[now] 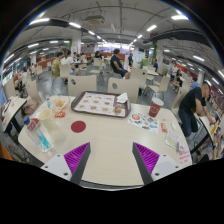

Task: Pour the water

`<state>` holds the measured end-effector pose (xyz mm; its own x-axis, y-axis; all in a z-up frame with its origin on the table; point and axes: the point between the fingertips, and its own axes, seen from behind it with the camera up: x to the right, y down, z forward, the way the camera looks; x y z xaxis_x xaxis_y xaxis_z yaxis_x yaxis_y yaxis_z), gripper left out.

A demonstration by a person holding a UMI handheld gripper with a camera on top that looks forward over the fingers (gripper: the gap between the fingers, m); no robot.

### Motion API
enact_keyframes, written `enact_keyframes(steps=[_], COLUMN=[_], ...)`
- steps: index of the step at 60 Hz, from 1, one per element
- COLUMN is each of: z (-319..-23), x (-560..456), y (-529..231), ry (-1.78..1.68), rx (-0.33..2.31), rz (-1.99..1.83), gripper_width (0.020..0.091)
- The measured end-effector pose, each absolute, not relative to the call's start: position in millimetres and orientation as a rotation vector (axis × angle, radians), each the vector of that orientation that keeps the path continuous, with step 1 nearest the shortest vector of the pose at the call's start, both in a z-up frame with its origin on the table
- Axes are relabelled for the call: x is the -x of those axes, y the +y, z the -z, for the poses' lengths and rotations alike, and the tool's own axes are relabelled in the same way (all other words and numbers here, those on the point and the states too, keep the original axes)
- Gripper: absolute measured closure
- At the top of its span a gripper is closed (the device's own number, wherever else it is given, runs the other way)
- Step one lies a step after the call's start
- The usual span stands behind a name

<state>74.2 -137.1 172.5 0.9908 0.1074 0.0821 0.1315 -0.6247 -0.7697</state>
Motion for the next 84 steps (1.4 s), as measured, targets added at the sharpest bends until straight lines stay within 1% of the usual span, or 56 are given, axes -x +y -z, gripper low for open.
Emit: enact_keyframes(steps=[6,17,33,37,42,49,55,63,64,66,68,69,70,71,75,78,79,80,81,82,83,84], z=[-170.2,-150.5,-97.7,-89.0,-84.7,-87.6,-90.5,-84.2,-82.7,-79.1,-74.3,-72.1,-70.3,-69.2,-71.4,-71.7,-72.1,-72.1,-70.8,-70.5,-70.7,-71.0], x=[-69.1,-29.9,110.6,150.0,192.5,233.9,250.1,259.0,259.2,260.8,261.9,262.9,262.4,263.0,263.8,263.8,263.3,262.2,261.4,260.7,260.2,259.6], y=[-160.3,-184.4,-232.4,-236.4,-229.1,-199.3,-165.6,-127.2,-124.1,-119.1,-115.7,-115.2,-114.0,-113.2,-110.5,-109.7,-109.2,-109.0,-108.0,-108.2,-108.0,-107.8], ry=[-0.149,-0.112,-0.102,-0.116,-0.123,-0.111,-0.070,-0.037,-0.038,-0.045,-0.053,-0.052,-0.052,-0.054,-0.059,-0.050,-0.044,-0.039,-0.034,-0.030,-0.025,-0.022], rx=[2.260,2.284,2.332,2.325,2.286,2.210,2.150,2.105,2.101,2.095,2.099,2.098,2.098,2.096,2.071,2.067,2.067,2.070,2.071,2.076,2.081,2.085], rz=[0.060,0.105,0.008,-0.029,-0.060,-0.090,-0.092,-0.087,-0.082,-0.075,-0.069,-0.063,-0.056,-0.055,-0.049,-0.046,-0.045,-0.042,-0.036,-0.034,-0.032,-0.030], gripper_width=[0.0251,0.0253,0.0252,0.0250,0.0251,0.0250,0.0248,0.0263,0.0270,0.0308,0.0391,0.0443,0.0512,0.0544,0.0566,0.0601,0.0628,0.0629,0.0652,0.0652,0.0677,0.0681])
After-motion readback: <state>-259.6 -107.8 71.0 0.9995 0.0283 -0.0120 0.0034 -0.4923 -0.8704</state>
